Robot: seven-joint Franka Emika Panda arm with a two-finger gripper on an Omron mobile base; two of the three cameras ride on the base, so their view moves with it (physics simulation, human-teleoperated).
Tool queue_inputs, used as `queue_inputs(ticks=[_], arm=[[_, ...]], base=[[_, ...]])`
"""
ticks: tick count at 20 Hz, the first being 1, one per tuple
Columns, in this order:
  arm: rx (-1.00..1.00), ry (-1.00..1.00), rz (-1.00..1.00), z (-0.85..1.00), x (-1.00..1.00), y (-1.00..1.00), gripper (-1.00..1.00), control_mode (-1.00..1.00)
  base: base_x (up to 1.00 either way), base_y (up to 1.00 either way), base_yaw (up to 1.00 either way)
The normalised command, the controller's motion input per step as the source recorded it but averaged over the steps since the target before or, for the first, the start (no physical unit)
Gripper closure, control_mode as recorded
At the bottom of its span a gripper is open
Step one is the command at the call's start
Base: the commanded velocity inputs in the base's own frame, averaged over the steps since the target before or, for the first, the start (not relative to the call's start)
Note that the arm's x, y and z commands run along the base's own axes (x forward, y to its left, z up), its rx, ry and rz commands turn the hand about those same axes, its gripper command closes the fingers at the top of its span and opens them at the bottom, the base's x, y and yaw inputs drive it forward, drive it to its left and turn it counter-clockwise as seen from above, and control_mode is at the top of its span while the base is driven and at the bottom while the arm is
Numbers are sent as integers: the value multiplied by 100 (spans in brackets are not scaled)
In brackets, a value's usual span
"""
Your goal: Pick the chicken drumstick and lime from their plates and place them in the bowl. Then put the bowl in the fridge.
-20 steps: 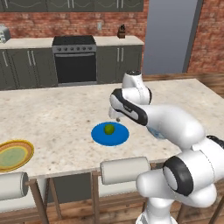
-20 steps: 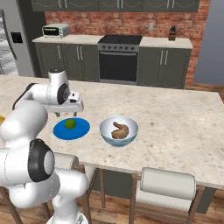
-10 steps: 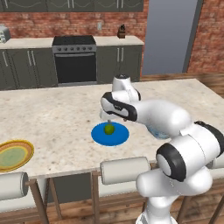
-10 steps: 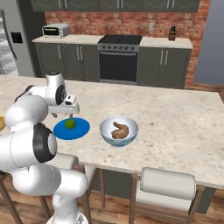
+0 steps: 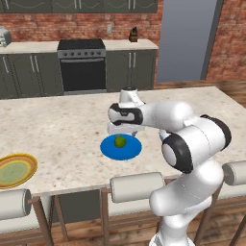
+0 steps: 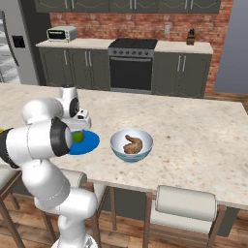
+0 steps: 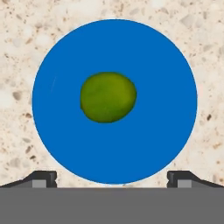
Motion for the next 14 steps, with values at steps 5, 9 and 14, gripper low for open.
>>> queue_inputs(ticks=[5,9,14], arm=[[0,2,0,-22,30,14,-100,-100],[0,0,0,-19,18,9,-100,-100],[0,0,0,-32,15,5,-100,-100]], base=[[0,0,0],[0,0,0],[0,0,0]])
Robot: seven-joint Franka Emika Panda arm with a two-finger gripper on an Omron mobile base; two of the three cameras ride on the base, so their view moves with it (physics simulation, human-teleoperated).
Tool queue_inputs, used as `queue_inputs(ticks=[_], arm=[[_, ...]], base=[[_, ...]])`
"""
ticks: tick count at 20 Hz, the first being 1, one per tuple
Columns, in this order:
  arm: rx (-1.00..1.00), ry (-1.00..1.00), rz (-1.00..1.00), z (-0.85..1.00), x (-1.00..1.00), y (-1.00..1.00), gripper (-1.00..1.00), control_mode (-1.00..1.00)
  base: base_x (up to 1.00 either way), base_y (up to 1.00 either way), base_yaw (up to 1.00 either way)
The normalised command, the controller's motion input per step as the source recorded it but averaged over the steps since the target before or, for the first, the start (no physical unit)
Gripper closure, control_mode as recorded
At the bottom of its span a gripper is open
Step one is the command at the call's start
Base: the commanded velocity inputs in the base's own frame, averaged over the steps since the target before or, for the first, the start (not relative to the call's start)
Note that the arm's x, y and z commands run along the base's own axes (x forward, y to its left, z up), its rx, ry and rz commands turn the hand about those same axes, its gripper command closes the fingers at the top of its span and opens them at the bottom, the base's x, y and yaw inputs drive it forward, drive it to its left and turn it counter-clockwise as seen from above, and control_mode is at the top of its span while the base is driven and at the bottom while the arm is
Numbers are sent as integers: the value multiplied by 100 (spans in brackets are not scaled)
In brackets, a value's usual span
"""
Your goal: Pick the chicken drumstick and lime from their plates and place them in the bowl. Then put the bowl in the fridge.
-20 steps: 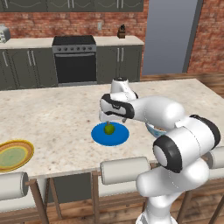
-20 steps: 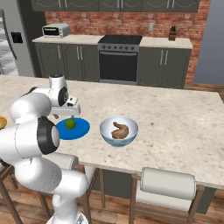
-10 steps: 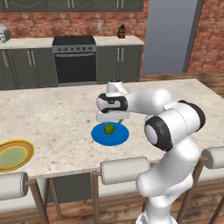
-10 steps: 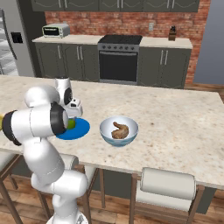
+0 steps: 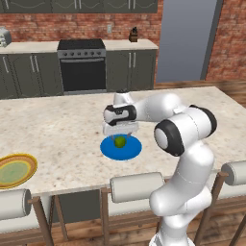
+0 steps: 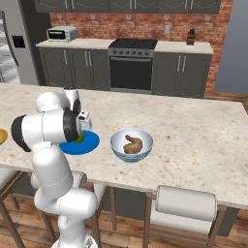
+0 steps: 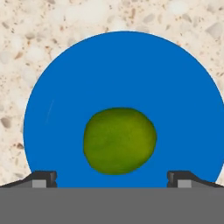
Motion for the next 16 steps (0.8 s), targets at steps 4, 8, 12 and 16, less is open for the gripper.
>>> queue_inputs(ticks=[4,8,12,16], arm=[[0,0,0,-26,23,0,-100,-100],[0,0,0,-16,12,0,-100,-100],[0,0,-1,-4,-4,0,-100,-100],[0,0,-4,-6,-9,0,-100,-100]], base=[[0,0,0],[0,0,0],[0,0,0],[0,0,0]])
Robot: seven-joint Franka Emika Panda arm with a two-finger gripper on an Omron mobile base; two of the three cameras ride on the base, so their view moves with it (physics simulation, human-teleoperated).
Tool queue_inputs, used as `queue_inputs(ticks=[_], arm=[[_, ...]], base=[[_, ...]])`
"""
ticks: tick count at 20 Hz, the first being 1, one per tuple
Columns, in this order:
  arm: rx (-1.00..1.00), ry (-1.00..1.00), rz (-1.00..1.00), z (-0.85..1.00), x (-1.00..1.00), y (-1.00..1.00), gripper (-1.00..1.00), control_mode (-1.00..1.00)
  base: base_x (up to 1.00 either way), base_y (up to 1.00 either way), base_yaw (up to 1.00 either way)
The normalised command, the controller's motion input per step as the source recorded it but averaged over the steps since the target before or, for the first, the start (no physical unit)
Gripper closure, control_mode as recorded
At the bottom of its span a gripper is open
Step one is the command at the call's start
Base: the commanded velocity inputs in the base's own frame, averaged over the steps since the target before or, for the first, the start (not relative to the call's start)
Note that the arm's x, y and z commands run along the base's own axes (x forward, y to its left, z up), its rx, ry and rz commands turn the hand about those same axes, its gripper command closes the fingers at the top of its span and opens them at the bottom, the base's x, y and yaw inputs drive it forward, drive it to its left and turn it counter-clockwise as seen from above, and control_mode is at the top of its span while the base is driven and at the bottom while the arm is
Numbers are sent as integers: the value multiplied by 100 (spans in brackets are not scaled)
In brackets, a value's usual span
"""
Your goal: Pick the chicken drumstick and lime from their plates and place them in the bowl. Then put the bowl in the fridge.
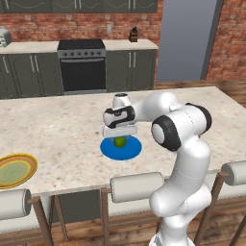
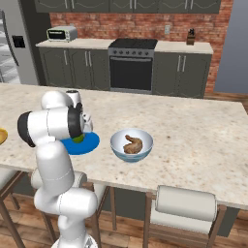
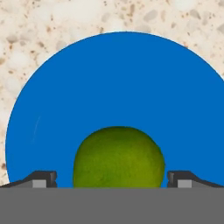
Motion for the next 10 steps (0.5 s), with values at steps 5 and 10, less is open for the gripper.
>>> queue_inputs(ticks=[5,10], arm=[[0,0,-5,-5,-9,-2,-100,-100],[-1,0,-3,-15,-1,0,-100,-100]], base=[[0,0,0],[0,0,0]])
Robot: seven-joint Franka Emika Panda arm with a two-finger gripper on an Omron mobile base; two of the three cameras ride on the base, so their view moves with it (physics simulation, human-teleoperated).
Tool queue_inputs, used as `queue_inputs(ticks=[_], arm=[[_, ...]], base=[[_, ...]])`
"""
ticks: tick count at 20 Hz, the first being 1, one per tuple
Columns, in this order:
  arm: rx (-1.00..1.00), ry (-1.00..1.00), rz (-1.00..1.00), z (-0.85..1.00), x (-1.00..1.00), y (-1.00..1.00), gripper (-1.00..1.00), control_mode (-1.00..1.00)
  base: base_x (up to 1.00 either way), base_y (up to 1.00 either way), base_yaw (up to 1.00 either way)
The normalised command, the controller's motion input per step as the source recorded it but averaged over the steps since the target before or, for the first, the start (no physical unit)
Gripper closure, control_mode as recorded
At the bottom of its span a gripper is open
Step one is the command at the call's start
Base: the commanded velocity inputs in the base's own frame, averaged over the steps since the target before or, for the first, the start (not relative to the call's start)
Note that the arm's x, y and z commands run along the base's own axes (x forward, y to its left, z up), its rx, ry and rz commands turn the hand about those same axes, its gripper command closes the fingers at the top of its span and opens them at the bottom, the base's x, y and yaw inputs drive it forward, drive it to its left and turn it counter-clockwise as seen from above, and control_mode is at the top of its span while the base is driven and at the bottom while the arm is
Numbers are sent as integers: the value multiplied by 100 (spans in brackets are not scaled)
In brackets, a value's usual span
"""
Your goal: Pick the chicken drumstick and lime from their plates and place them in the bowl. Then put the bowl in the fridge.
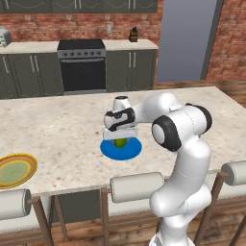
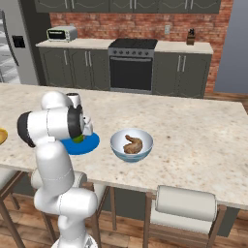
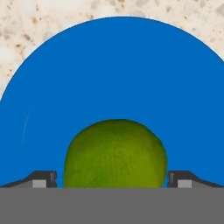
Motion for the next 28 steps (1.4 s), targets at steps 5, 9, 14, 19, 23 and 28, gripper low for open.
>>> queue_inputs(ticks=[5,9,14,19,23,28], arm=[[0,0,0,-9,6,-2,-100,-100],[0,-4,0,-4,0,0,-100,-100],[0,0,0,0,0,-2,-100,-100],[0,0,0,2,-5,-5,100,-100],[0,3,0,22,-11,-10,100,-100],[0,6,4,56,-25,-18,100,-100]], base=[[0,0,0],[0,0,0],[0,0,0],[0,0,0],[0,0,0],[0,0,0]])
